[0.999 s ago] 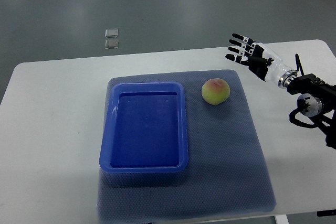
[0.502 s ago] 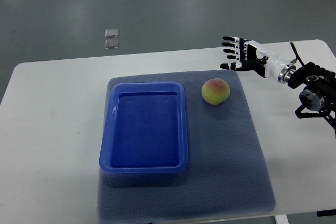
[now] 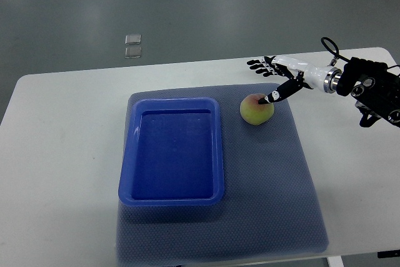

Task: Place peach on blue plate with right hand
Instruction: 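Reach the right hand down over the peach, fingers spread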

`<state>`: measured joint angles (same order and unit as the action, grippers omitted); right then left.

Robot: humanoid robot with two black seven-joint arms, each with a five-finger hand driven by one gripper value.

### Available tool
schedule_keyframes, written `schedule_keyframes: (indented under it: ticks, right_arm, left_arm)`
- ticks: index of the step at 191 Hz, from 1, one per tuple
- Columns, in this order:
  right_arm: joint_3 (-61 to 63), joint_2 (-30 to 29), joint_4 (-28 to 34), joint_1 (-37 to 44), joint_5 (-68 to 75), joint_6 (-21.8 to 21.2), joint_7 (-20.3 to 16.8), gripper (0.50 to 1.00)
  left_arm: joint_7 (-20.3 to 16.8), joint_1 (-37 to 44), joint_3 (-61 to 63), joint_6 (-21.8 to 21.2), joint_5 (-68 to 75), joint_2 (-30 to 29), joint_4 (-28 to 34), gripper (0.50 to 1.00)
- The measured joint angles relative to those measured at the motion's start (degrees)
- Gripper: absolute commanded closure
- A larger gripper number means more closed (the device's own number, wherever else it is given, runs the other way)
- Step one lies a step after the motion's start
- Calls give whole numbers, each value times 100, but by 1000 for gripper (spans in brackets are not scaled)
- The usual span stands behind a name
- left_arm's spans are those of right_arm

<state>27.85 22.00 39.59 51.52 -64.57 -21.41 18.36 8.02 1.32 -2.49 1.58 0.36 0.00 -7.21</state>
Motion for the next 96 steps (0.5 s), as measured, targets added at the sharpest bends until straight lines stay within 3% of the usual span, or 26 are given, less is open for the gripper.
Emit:
schedule_keyframes:
  ticks: [52, 96]
  right_arm:
    - [-1031, 322, 434, 418, -273, -207, -8, 572]
    - [-1443, 223, 335, 463, -660, 332, -22, 572]
  left_arm:
    - [0, 1, -3, 0, 0, 0, 0, 500]
    - [-3, 0, -3, 0, -1, 0, 0, 500]
